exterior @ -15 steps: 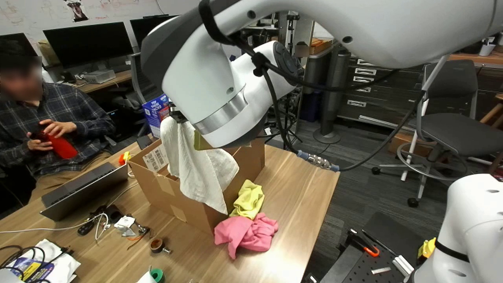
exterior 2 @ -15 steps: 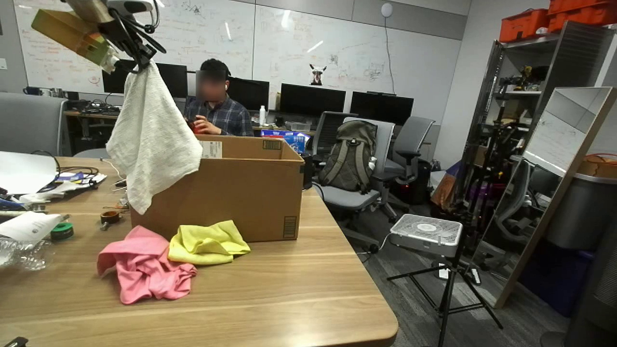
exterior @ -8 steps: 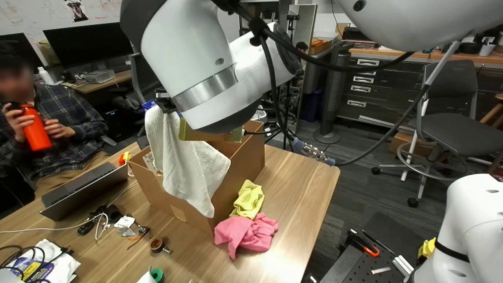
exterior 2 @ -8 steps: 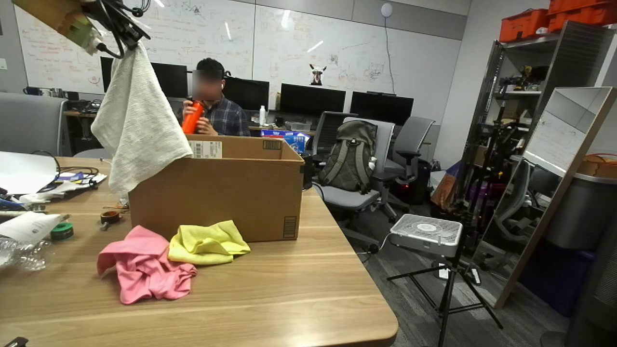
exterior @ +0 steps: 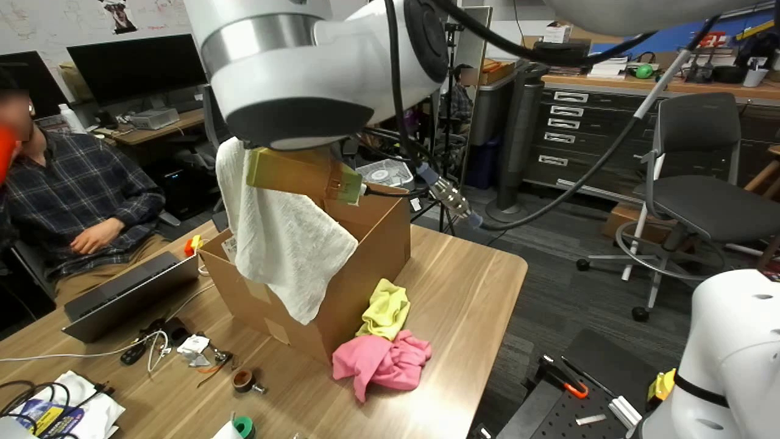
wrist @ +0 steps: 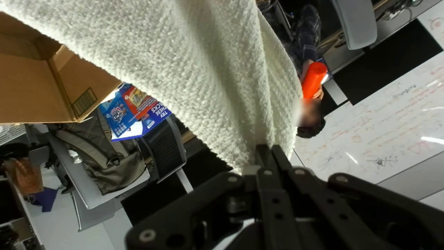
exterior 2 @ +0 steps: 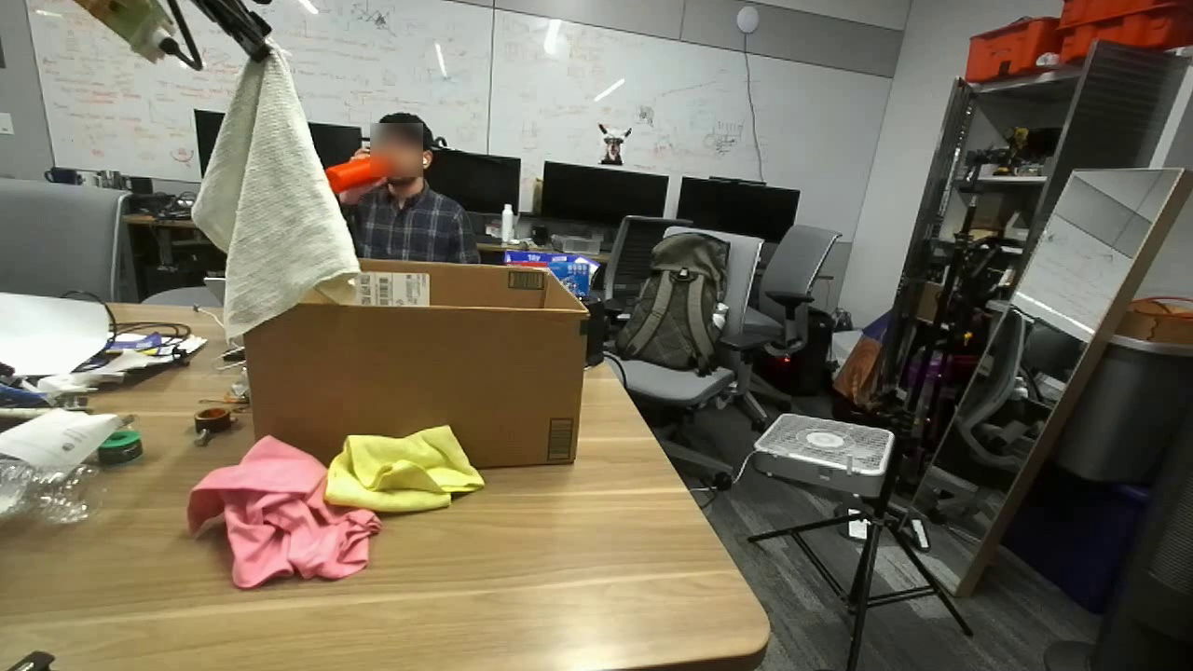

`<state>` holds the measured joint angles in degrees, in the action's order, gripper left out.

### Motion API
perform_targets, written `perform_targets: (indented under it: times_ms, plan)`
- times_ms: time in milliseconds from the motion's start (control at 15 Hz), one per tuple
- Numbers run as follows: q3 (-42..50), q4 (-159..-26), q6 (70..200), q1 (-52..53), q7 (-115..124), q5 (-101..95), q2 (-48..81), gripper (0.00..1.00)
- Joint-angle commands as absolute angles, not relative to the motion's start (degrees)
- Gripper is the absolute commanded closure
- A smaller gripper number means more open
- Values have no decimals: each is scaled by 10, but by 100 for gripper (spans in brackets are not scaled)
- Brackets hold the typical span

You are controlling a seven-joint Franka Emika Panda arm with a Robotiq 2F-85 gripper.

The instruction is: Pick up the clothes from the table and put them in the box

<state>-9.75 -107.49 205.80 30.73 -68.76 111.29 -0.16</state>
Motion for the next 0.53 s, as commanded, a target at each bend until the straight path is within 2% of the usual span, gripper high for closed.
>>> perform_targets:
  times_ms: [0, 467]
  plan:
    - [-100, -948, 2125, 307, -805, 1220, 41, 98]
    - [-105, -748, 2232, 293, -967, 1346, 95, 98]
